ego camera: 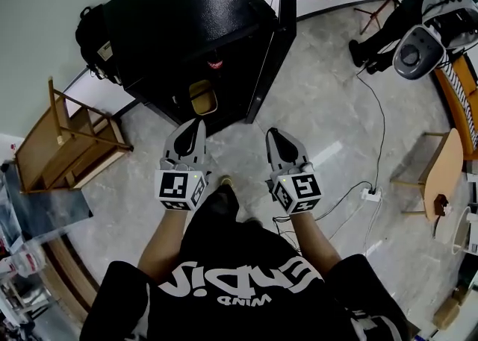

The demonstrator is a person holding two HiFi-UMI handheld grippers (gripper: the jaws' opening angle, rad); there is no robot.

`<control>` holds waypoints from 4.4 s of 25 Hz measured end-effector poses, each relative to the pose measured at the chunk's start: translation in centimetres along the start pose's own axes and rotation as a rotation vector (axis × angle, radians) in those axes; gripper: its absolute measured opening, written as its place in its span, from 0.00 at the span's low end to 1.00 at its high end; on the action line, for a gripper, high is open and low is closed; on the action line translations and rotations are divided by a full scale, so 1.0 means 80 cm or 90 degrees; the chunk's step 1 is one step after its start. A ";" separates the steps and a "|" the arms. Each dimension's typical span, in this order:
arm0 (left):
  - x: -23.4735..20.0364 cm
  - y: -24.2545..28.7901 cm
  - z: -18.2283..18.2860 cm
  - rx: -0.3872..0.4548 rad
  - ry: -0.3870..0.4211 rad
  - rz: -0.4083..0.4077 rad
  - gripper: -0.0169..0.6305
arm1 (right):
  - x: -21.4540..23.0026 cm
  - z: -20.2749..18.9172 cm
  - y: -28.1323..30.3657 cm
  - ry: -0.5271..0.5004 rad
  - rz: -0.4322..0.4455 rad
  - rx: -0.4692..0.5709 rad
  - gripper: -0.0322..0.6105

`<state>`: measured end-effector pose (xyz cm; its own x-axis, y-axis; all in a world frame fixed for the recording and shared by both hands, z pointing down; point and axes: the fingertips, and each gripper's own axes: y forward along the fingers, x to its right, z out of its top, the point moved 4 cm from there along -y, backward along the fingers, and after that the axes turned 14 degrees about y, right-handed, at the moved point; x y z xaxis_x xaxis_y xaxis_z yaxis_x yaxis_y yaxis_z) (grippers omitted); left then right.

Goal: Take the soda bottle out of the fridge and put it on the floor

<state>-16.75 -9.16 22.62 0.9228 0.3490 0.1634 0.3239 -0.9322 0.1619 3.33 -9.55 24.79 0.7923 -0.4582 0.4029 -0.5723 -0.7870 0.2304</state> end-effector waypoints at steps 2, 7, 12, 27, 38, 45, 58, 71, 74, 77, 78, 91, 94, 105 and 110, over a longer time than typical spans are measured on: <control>0.005 0.002 -0.008 0.002 0.001 0.002 0.04 | 0.002 -0.004 0.002 -0.005 0.006 0.004 0.09; 0.013 0.015 -0.037 0.009 0.010 0.012 0.04 | 0.016 -0.024 0.011 -0.009 0.015 0.022 0.09; 0.016 0.028 -0.072 0.024 -0.002 0.016 0.04 | 0.034 -0.055 0.019 -0.016 0.026 0.046 0.09; 0.016 0.062 -0.124 0.055 -0.010 0.019 0.38 | 0.063 -0.104 0.030 -0.011 0.021 0.054 0.09; -0.005 0.146 -0.172 0.022 -0.016 0.022 0.75 | 0.081 -0.120 0.042 0.002 0.013 0.035 0.09; -0.033 0.225 -0.217 0.007 -0.001 0.040 0.75 | 0.103 -0.129 0.050 0.012 -0.006 0.034 0.09; -0.091 0.365 -0.263 -0.028 0.017 0.069 0.74 | 0.136 -0.154 0.052 0.019 -0.054 -0.004 0.09; -0.095 0.390 -0.266 -0.040 0.039 0.038 0.51 | 0.143 -0.154 0.059 0.035 -0.084 -0.013 0.09; -0.094 0.383 -0.263 -0.045 0.041 0.034 0.51 | 0.139 -0.152 0.053 0.044 -0.085 -0.008 0.09; -0.086 0.365 -0.261 -0.055 0.043 0.032 0.50 | 0.134 -0.151 0.045 0.050 -0.083 -0.011 0.09; -0.081 0.357 -0.260 -0.055 0.045 0.032 0.50 | 0.132 -0.150 0.042 0.052 -0.083 -0.012 0.09; -0.004 0.261 -0.217 -0.023 0.061 -0.041 0.50 | 0.126 -0.139 -0.008 0.066 -0.096 -0.003 0.09; 0.020 0.254 -0.221 -0.016 0.070 -0.060 0.50 | 0.140 -0.148 -0.019 0.069 -0.105 0.005 0.09; 0.106 0.250 -0.327 -0.001 0.065 -0.107 0.50 | 0.220 -0.265 -0.021 0.058 -0.110 0.018 0.09; 0.139 0.253 -0.411 -0.009 0.062 -0.114 0.50 | 0.262 -0.340 -0.012 0.051 -0.097 0.022 0.09</control>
<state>-6.82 -20.96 59.68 0.8264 0.5167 0.2238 0.4768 -0.8536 0.2101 14.73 -7.14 57.11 0.8495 -0.2991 0.4346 -0.4377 -0.8595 0.2640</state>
